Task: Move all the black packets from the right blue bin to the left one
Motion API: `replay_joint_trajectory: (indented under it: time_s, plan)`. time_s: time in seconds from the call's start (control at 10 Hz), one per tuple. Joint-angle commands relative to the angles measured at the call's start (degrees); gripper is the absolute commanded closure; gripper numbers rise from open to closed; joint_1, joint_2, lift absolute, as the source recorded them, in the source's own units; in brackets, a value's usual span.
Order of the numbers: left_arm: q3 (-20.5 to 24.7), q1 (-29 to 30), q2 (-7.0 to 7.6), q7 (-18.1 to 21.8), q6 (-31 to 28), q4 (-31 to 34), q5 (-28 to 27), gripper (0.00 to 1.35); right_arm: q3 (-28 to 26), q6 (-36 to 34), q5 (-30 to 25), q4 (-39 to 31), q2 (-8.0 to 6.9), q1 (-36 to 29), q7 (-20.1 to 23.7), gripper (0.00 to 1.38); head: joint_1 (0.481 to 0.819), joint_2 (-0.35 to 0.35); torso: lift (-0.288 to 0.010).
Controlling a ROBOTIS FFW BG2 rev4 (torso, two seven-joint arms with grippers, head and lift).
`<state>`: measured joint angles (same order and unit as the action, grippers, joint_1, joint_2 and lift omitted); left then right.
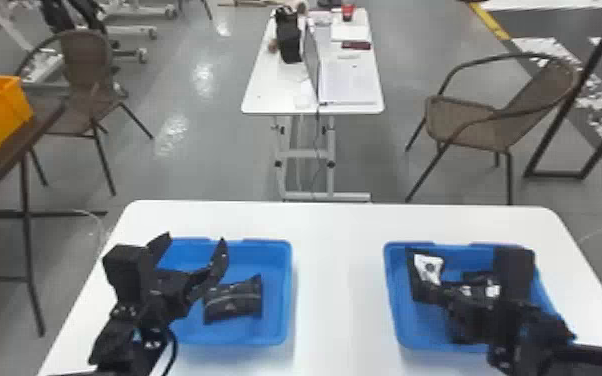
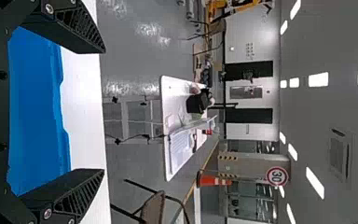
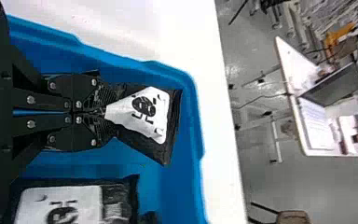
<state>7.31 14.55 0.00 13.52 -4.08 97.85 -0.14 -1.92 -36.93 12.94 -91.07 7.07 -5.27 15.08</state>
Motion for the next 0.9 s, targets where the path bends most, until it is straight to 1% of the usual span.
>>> replay_joint_trajectory:
  time_s: [0.0,0.1,0.2,0.3,0.4,0.5,0.6,0.7,0.8]
  plan:
    - [0.78,-0.75,-0.15,2.21,-2.34,0.06,5.50,0.12,0.43,0.28,-2.13,-2.01,1.81,3.34,5.04,1.15,0.695,0.047,0.000]
    - [0.69,-1.28,-0.15,3.35,-1.37,0.06,8.22,0.12,2.27,-1.66,-4.51,-1.48,2.95,7.38,9.61,1.15,0.695,0.046,0.000]
    - [-0.01,-1.54,-0.15,3.44,-0.75,0.06,12.71,0.12,5.00,-0.87,-5.82,0.28,3.13,10.55,12.60,1.15,0.695,0.053,0.000]
    - [-0.72,-1.81,-0.15,3.62,-1.90,0.06,16.57,0.12,7.81,1.33,-6.18,4.05,2.51,13.36,16.29,1.15,0.695,0.064,0.000]
    - [-0.80,-2.42,-0.15,4.50,-4.27,0.06,21.50,0.12,11.32,4.93,-6.70,9.68,1.81,16.79,20.86,1.15,0.695,0.074,0.000]
    - [-1.07,-2.95,-0.15,5.29,-6.03,0.15,23.87,0.12,15.01,7.48,-6.61,13.02,1.37,19.16,23.15,1.15,0.695,0.104,0.000]
    - [-1.24,-3.57,-0.15,5.55,-9.81,1.20,25.01,0.12,18.97,8.45,-6.79,14.51,1.28,21.27,23.94,1.15,0.695,0.132,0.000]
    - [-1.42,-4.45,0.26,6.52,-13.85,1.90,25.63,0.12,22.13,9.94,-7.05,15.83,1.28,23.55,24.91,1.15,0.695,0.155,0.000]
    - [-1.51,-5.24,0.53,7.57,-17.10,1.90,26.95,0.12,24.51,11.53,-6.35,16.97,1.10,25.75,25.43,1.15,0.695,0.163,0.000]
